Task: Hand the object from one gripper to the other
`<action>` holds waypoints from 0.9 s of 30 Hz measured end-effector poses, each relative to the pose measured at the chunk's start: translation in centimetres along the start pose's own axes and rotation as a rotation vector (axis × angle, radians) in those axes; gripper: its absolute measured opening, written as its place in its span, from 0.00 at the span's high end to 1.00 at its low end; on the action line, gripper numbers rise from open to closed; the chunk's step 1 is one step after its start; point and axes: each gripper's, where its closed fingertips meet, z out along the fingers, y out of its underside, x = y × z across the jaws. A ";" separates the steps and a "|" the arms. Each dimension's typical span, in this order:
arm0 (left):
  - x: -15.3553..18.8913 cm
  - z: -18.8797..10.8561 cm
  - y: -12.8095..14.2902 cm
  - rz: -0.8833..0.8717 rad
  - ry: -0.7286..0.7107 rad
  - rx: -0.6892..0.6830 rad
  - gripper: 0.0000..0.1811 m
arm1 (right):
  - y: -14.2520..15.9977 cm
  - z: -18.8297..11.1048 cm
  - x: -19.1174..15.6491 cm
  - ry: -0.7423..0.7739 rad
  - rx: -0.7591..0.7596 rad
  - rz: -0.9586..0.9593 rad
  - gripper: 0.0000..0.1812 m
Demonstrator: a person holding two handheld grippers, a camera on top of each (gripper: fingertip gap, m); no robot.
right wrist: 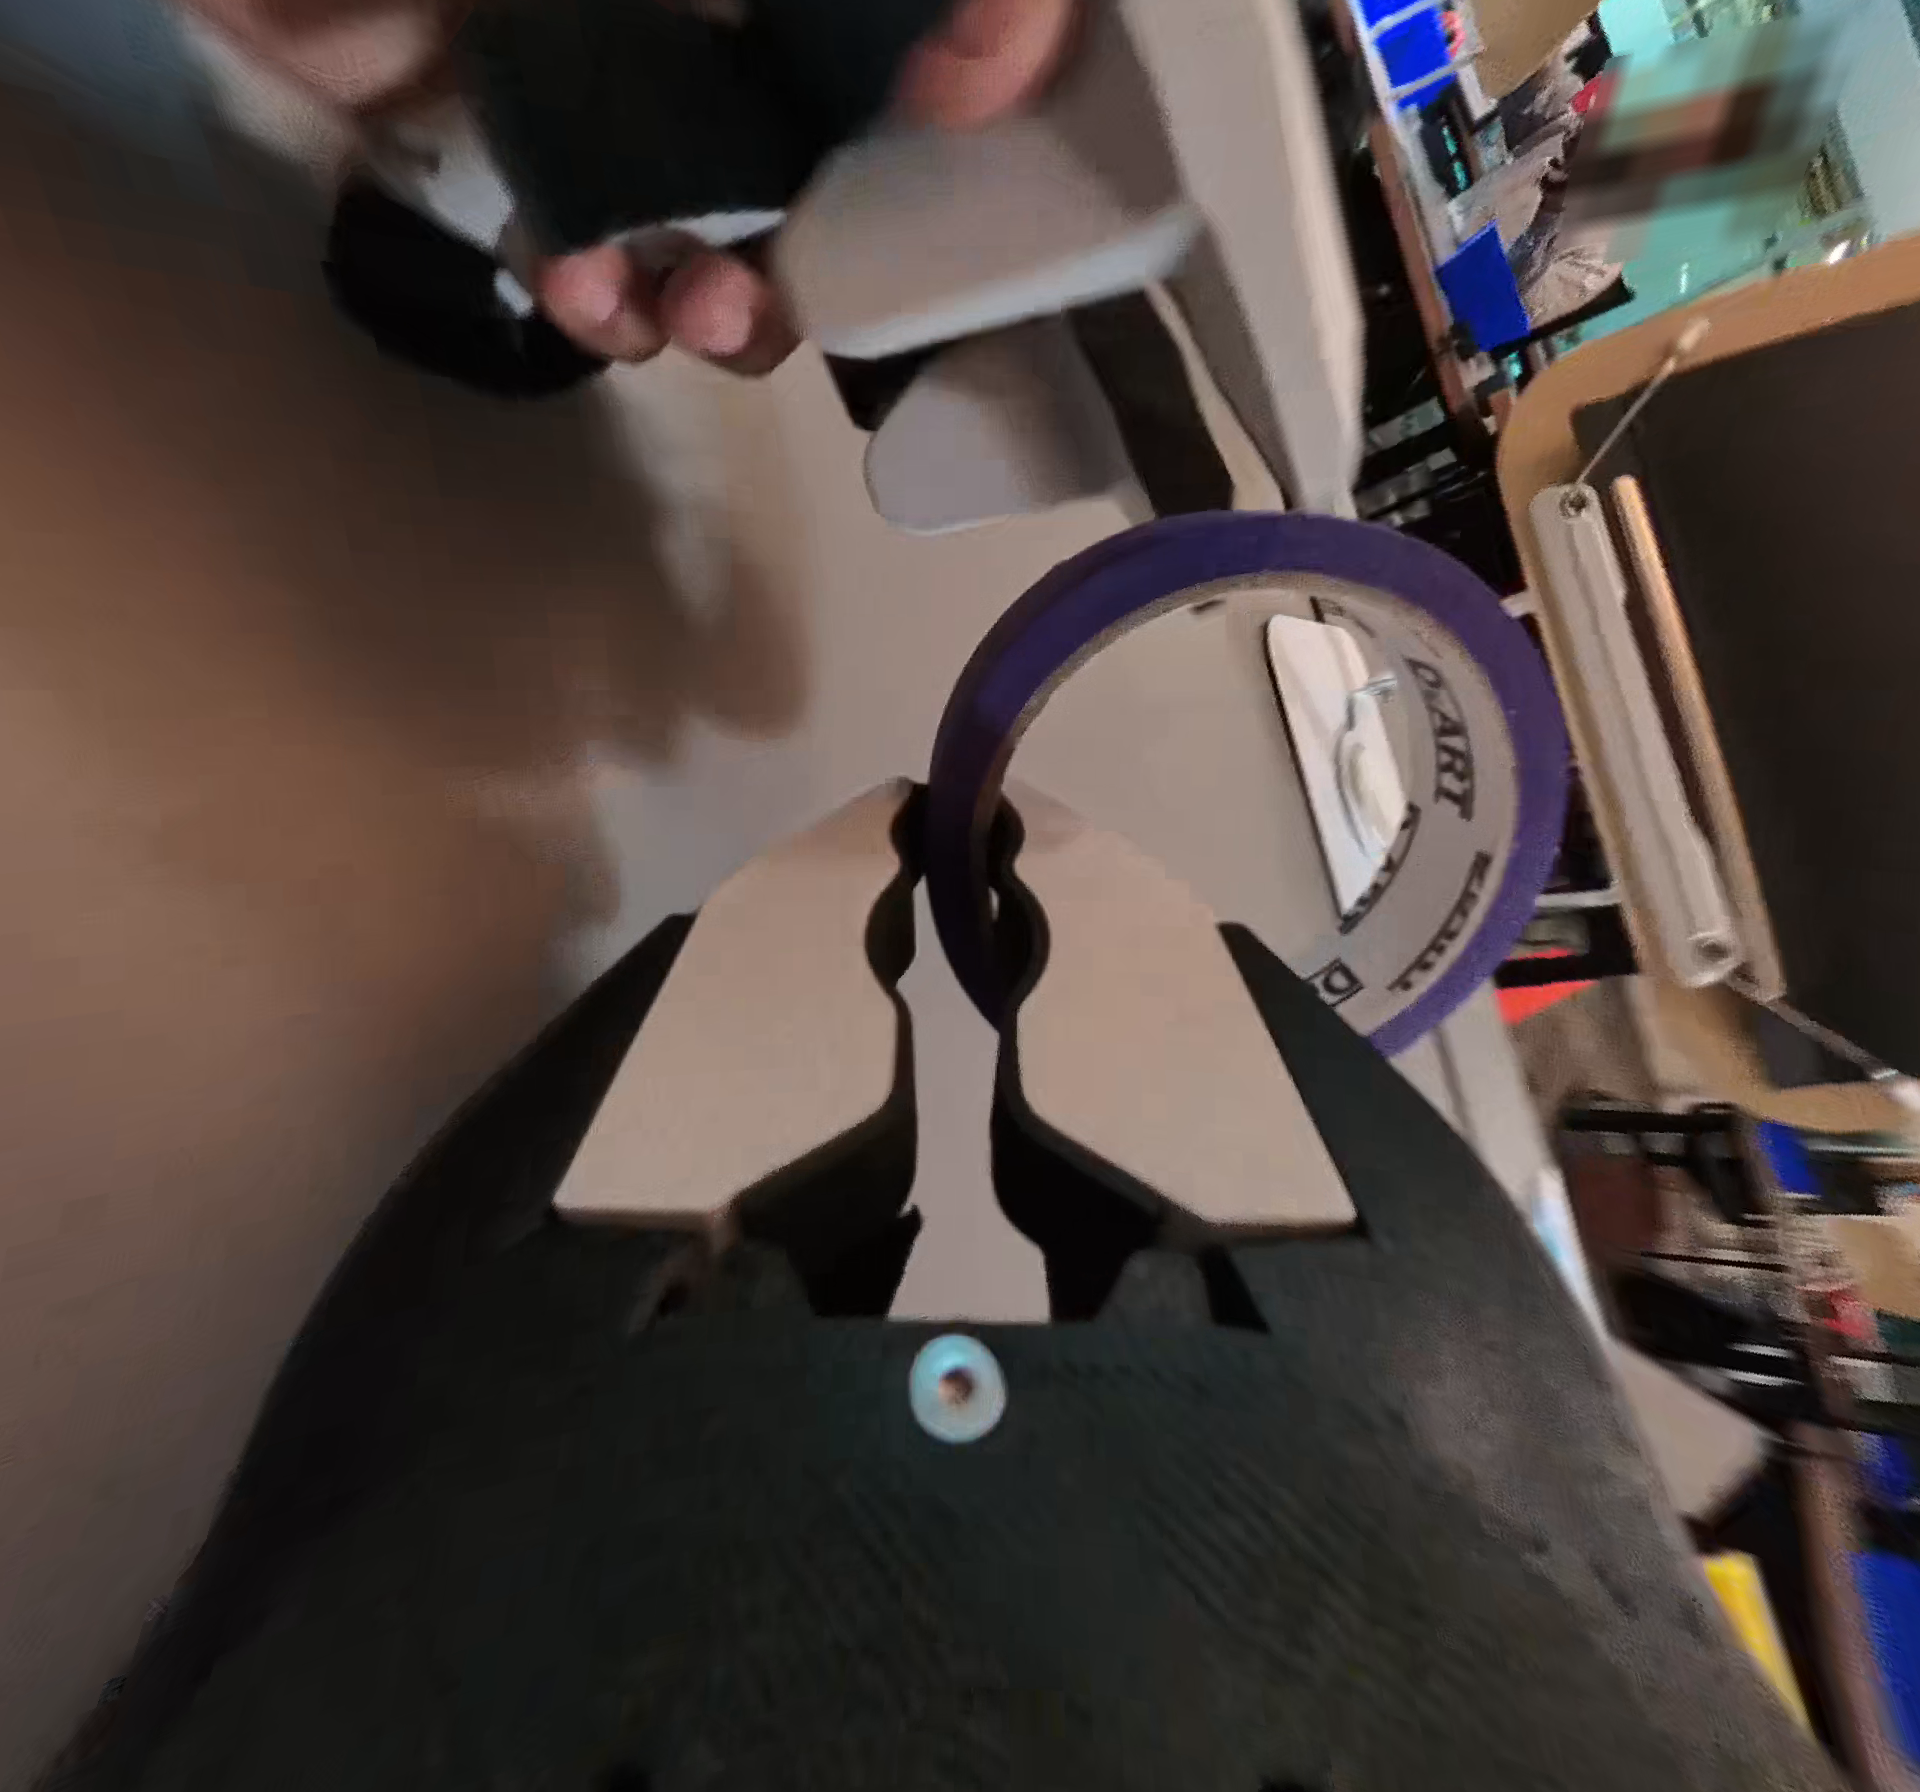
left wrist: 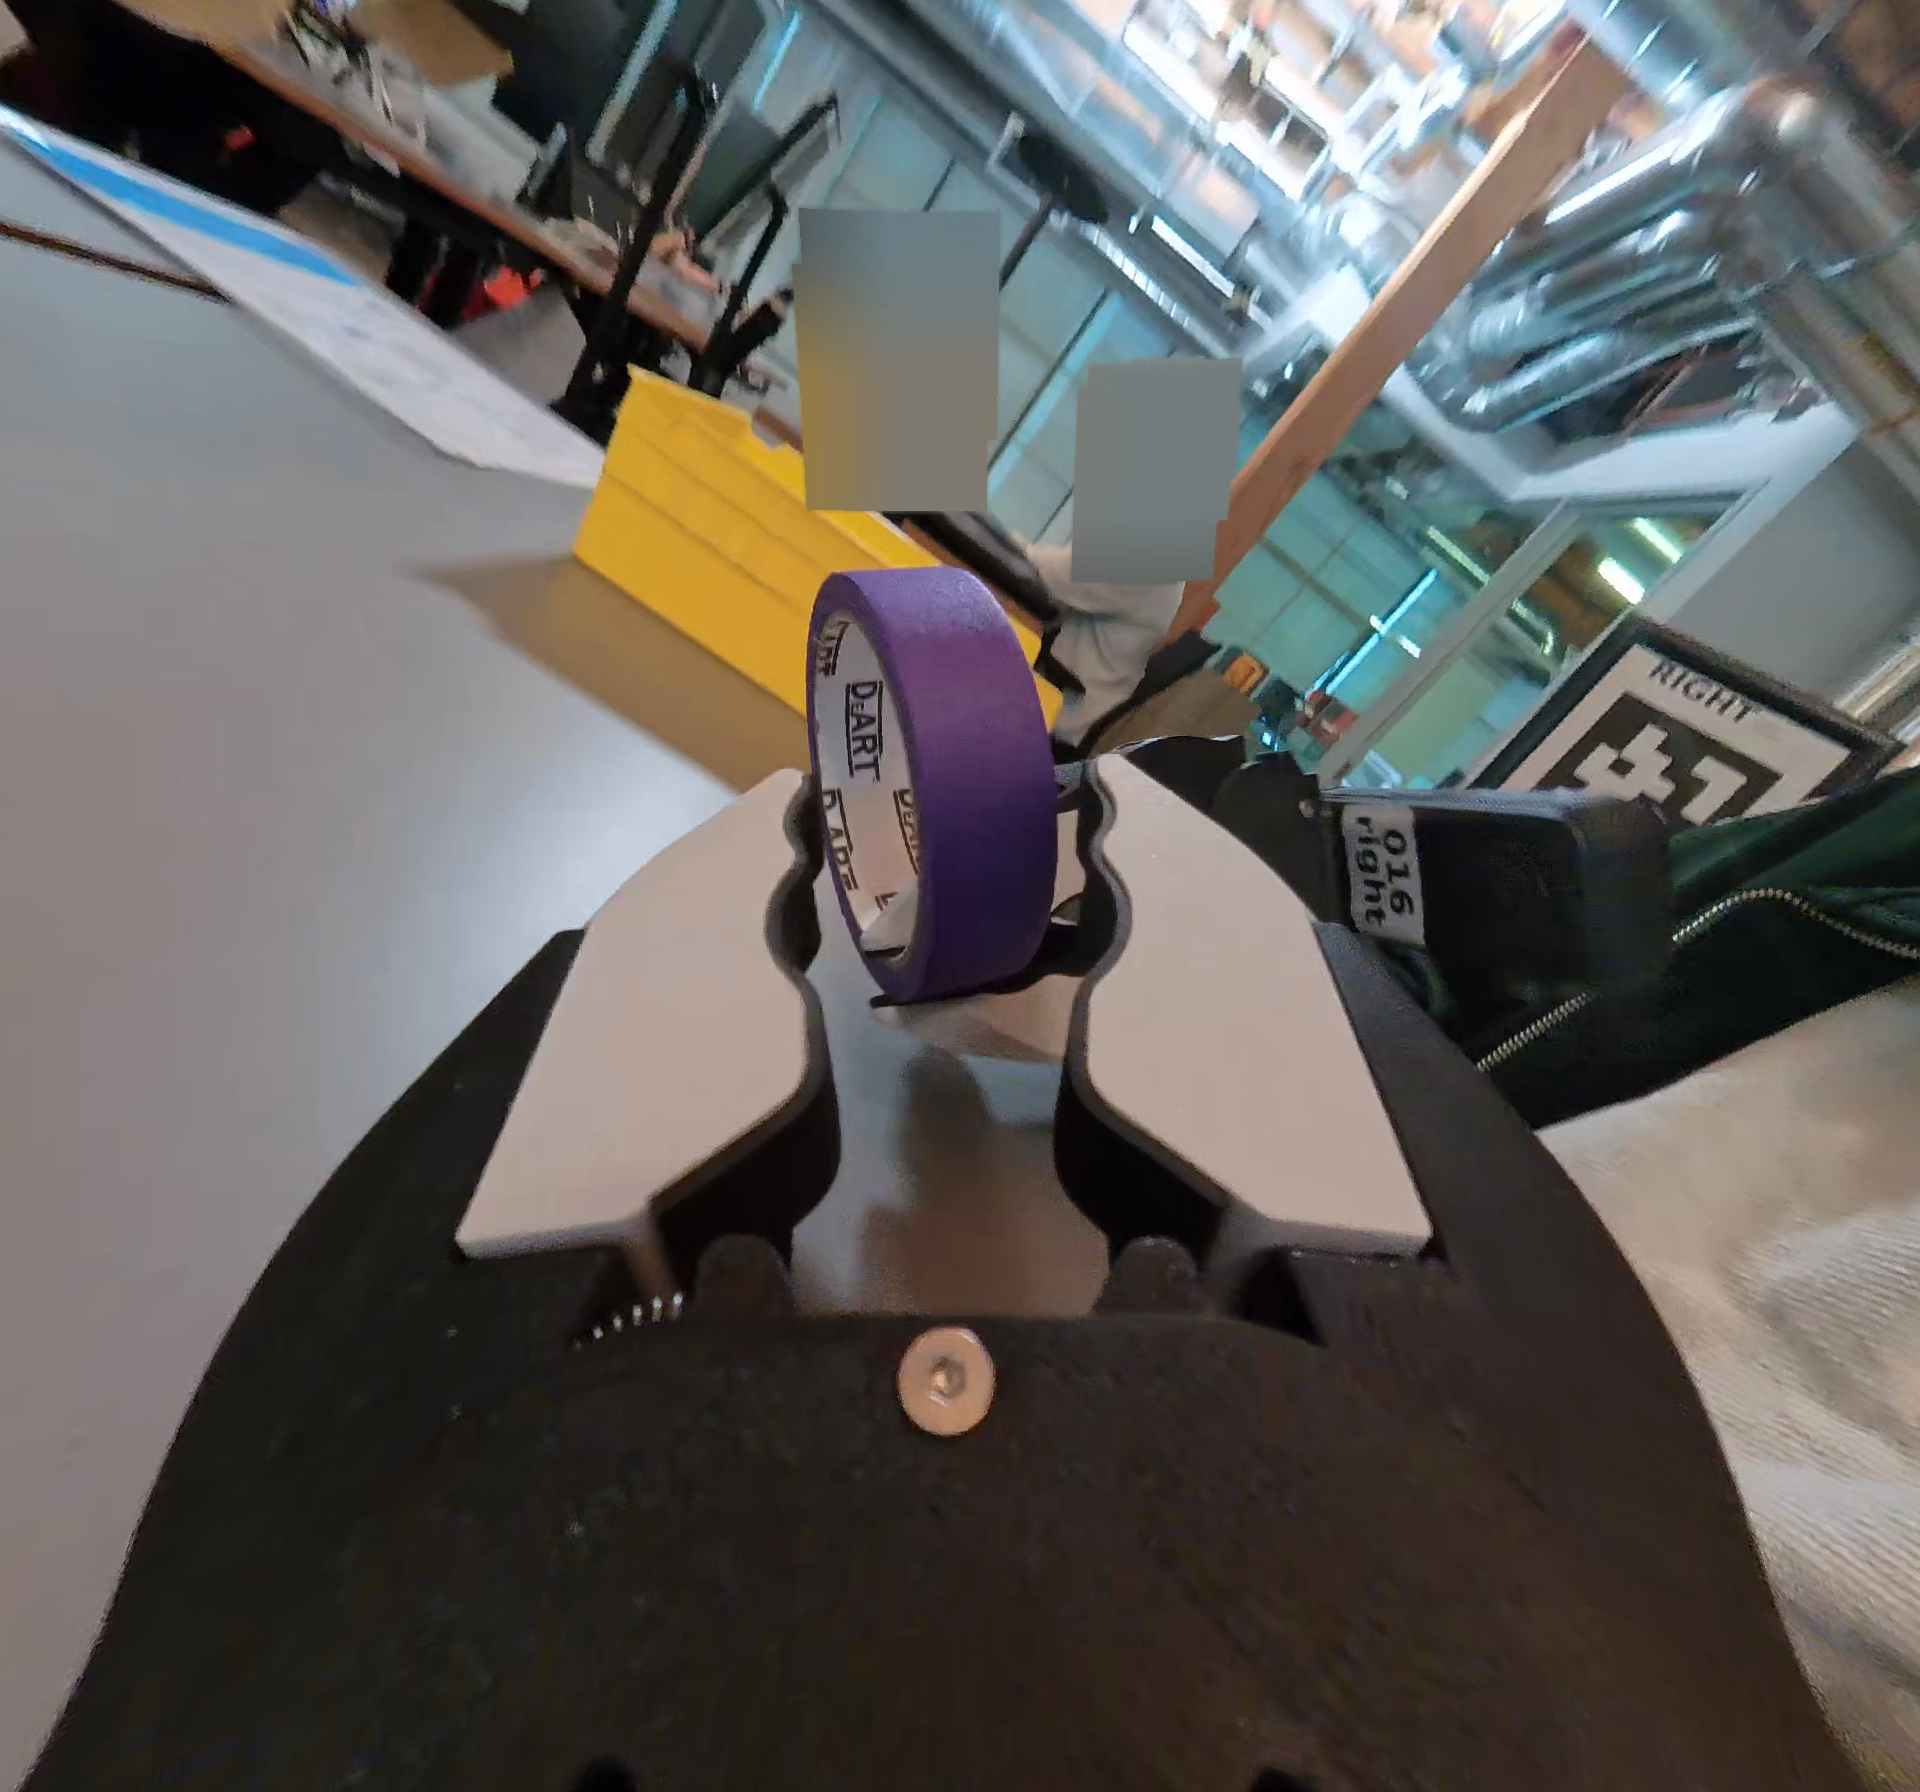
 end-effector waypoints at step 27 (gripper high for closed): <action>0.2 0.4 1.9 0.001 0.071 -0.125 0.92 | -9.5 -6.7 0.3 -0.711 0.890 1.005 0.94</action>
